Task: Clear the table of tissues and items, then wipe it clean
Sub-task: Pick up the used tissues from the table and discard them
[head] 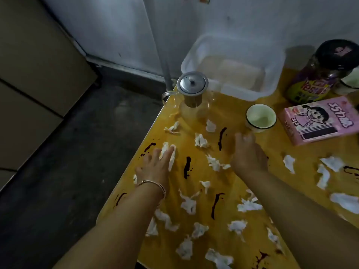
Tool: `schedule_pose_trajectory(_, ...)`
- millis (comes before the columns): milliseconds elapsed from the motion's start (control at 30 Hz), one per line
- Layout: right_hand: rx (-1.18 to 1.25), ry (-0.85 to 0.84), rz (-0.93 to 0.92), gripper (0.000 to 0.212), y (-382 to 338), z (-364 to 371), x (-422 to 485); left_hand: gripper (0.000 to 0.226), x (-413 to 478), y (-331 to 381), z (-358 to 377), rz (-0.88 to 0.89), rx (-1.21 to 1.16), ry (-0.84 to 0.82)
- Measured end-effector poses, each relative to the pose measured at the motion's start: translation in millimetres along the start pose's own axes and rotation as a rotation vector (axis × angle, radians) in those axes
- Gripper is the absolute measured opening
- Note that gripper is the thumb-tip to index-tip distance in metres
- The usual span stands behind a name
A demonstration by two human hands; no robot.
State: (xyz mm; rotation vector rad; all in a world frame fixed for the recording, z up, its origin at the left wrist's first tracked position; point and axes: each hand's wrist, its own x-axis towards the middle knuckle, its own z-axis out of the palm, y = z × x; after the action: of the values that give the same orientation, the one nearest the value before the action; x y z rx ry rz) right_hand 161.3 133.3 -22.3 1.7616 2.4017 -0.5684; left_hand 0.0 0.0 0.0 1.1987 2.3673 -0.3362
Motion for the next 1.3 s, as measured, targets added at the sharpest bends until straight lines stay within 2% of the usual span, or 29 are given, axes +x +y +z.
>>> schedule_pose_trajectory(100,-0.097,0.037,0.003,0.028,-1.4,6.8,7.6,0.107,9.6,0.7,4.6,-0.004,-0.004,0.007)
schedule_pose_trajectory(233,-0.104,0.059,-0.009,0.019,-1.9,11.3,16.1,0.075,21.5,2.3,8.9,0.008,-0.075,0.047)
schedule_pose_trajectory(333,-0.05,0.09,-0.097,0.021,-3.5,6.9,12.2,0.058,26.4,3.8,11.5,0.017,-0.072,0.059)
schedule_pose_trajectory(500,0.08,-0.027,-0.343,0.021,-13.6,12.9,-10.2,0.043,31.0,5.7,14.1,0.008,-0.114,0.089)
schedule_pose_trajectory(600,0.076,-0.095,-0.39,0.021,-15.9,20.8,-13.8,0.034,35.1,9.4,15.3,0.015,-0.147,0.165)
schedule_pose_trajectory(800,0.042,-0.065,-0.458,0.011,-29.1,27.1,-13.6,0.013,44.8,8.6,15.4,0.034,-0.223,0.244)
schedule_pose_trajectory(933,0.237,0.011,-0.386,0.007,-47.0,18.9,0.1,0.011,53.3,12.8,3.9,0.042,-0.35,0.328)
schedule_pose_trajectory(1033,0.296,0.031,-0.282,0.01,-61.0,12.3,16.7,0.029,63.9,19.6,-7.3,0.065,-0.399,0.346)
schedule_pose_trajectory(1133,0.281,-0.028,-0.21,0.047,-72.6,8.4,29.1,0.054,75.8,26.5,-12.1,0.078,-0.395,0.277)
schedule_pose_trajectory(1200,0.236,-0.073,-0.181,0.064,-77.5,12.1,32.9,0.06,82.3,29.3,-13.2,0.077,-0.372,0.219)
schedule_pose_trajectory(1233,0.211,-0.084,-0.174,0.063,-79.1,15.5,33.2,0.059,84.2,30.1,-13.7,0.07,-0.362,0.202)
schedule_pose_trajectory(1300,0.163,-0.075,-0.19,0.043,-80.3,23.0,32.5,0.047,85.6,30.6,-14.3,0.059,-0.337,0.211)
